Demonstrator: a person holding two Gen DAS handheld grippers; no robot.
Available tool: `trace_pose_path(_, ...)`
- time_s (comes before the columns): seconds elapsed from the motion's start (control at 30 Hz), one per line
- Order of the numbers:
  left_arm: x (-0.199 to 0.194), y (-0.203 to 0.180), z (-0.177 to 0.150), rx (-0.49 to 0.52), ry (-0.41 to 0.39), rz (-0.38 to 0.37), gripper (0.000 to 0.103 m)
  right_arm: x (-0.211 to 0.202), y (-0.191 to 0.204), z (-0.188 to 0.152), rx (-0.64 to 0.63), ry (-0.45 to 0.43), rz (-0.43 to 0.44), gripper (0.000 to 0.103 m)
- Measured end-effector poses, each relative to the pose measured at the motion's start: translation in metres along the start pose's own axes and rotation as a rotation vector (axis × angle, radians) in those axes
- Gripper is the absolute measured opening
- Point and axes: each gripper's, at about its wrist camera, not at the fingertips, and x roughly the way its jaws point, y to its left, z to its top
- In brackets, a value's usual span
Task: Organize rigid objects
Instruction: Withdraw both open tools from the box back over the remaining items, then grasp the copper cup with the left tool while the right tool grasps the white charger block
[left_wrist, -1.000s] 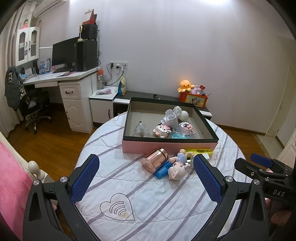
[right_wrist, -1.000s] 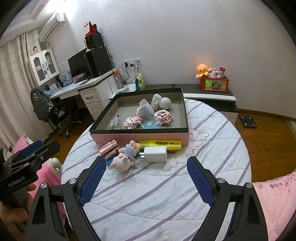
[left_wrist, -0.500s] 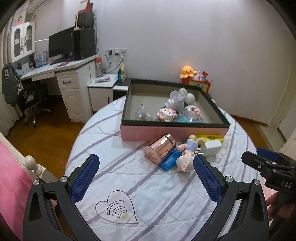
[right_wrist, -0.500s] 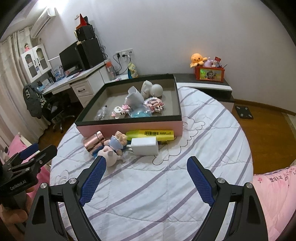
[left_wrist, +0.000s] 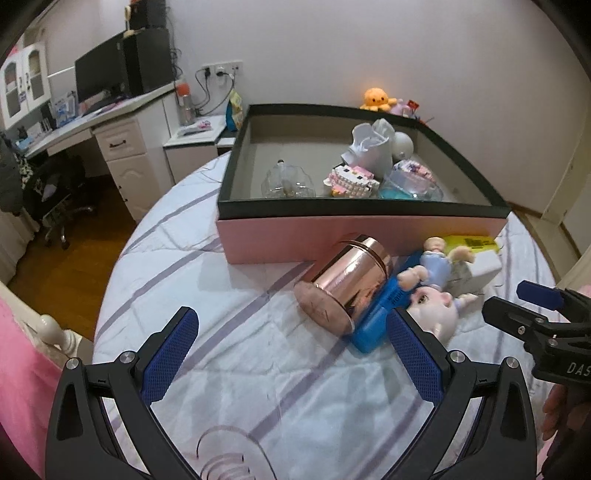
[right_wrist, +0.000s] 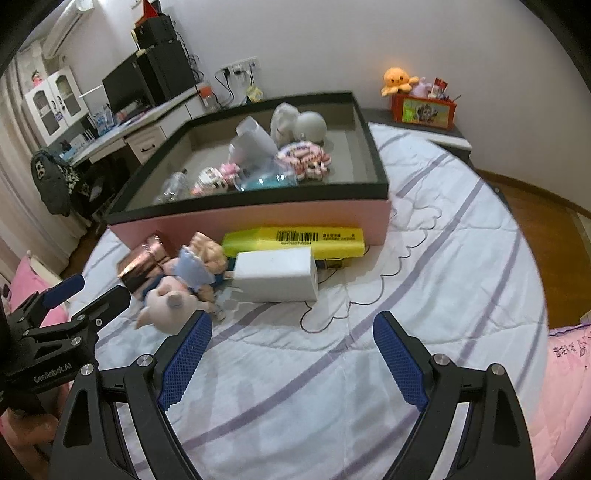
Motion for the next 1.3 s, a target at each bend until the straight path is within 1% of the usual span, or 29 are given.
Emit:
trace_pose_path(0.13, 0.016, -0.004, 0.008, 0.039, 0.016, -0.005, 0.103, 0.017, 0.0, 0.005, -0.001, 0.022, 0.013, 0.09)
trace_pose_path(0.27, 0.032, -0.006, 0.015, 0.055, 0.034, -0.039, 0.103, 0.025, 0.002, 0.009, -0.008, 0.024, 0.028, 0.09)
trace_pose_path(0.33, 0.036, -0.006, 0.018, 0.058, 0.034, -0.048, 0.1, 0.028, 0.003, 0.011, -0.016, 0.021, 0.031, 0.09)
trace_pose_path(0.37, 0.039, -0.007, 0.019, 0.055, 0.04, -0.069, 0.097, 0.028, 0.003, 0.011, -0.017, 0.017, 0.037, 0.09)
trace_pose_path(0.4, 0.042, -0.007, 0.02, 0.05, 0.049, -0.094, 0.085, 0.028, 0.003, 0.011, -0.016, 0.013, 0.044, 0.089)
trace_pose_path(0.43, 0.044, -0.007, 0.021, 0.043, 0.064, -0.126, 0.071, 0.027, 0.002, 0.011, -0.015, 0.008, 0.047, 0.084)
trace_pose_path(0.47, 0.043, -0.007, 0.019, 0.035, 0.069, -0.15, 0.067, 0.028, 0.001, 0.011, -0.014, 0.006, 0.047, 0.078)
trace_pose_path(0.5, 0.043, -0.007, 0.019, 0.031, 0.069, -0.162, 0.06, 0.027, 0.0, 0.011, -0.015, 0.007, 0.049, 0.077)
trace_pose_path(0.53, 0.042, -0.008, 0.018, 0.034, 0.067, -0.164, 0.056, 0.026, -0.001, 0.011, -0.02, 0.007, 0.05, 0.073)
trace_pose_path(0.57, 0.041, -0.009, 0.017, 0.039, 0.062, -0.167, 0.054, 0.025, -0.001, 0.011, -0.027, 0.006, 0.051, 0.069)
trace_pose_path(0.6, 0.04, -0.009, 0.016, 0.039, 0.058, -0.167, 0.053, 0.025, -0.002, 0.011, -0.028, 0.006, 0.055, 0.068)
trace_pose_path(0.67, 0.04, -0.009, 0.016, 0.028, 0.054, -0.161, 0.058, 0.025, -0.002, 0.011, -0.024, 0.007, 0.057, 0.068)
trace_pose_path(0.7, 0.04, -0.007, 0.015, 0.016, 0.054, -0.155, 0.067, 0.026, -0.001, 0.01, -0.029, 0.007, 0.048, 0.068)
trace_pose_path(0.73, 0.041, -0.007, 0.015, 0.007, 0.051, -0.143, 0.069, 0.027, 0.001, 0.01, -0.034, 0.004, 0.04, 0.068)
trace_pose_path(0.77, 0.043, -0.006, 0.015, 0.002, 0.049, -0.154, 0.067, 0.029, 0.003, 0.01, -0.04, -0.001, 0.029, 0.068)
trace_pose_path(0.8, 0.043, -0.006, 0.015, -0.002, 0.047, -0.161, 0.06, 0.029, 0.004, 0.01, -0.041, -0.005, 0.025, 0.068)
trace_pose_path(0.83, 0.042, -0.006, 0.015, -0.006, 0.046, -0.178, 0.049, 0.029, 0.004, 0.01, -0.039, -0.01, 0.025, 0.068)
trace_pose_path(0.93, 0.041, -0.006, 0.014, -0.016, 0.048, -0.177, 0.049, 0.024, 0.002, 0.008, -0.038, -0.021, 0.036, 0.058)
trace_pose_path(1.03, 0.034, -0.002, 0.01, -0.035, 0.042, -0.167, 0.049, 0.018, 0.0, 0.006, -0.031, -0.025, 0.048, 0.057)
trace_pose_path(1.3, 0.013, 0.006, 0.0, -0.048, 0.025, -0.152, 0.048, -0.001, -0.001, 0.003, -0.027, -0.045, 0.067, 0.057)
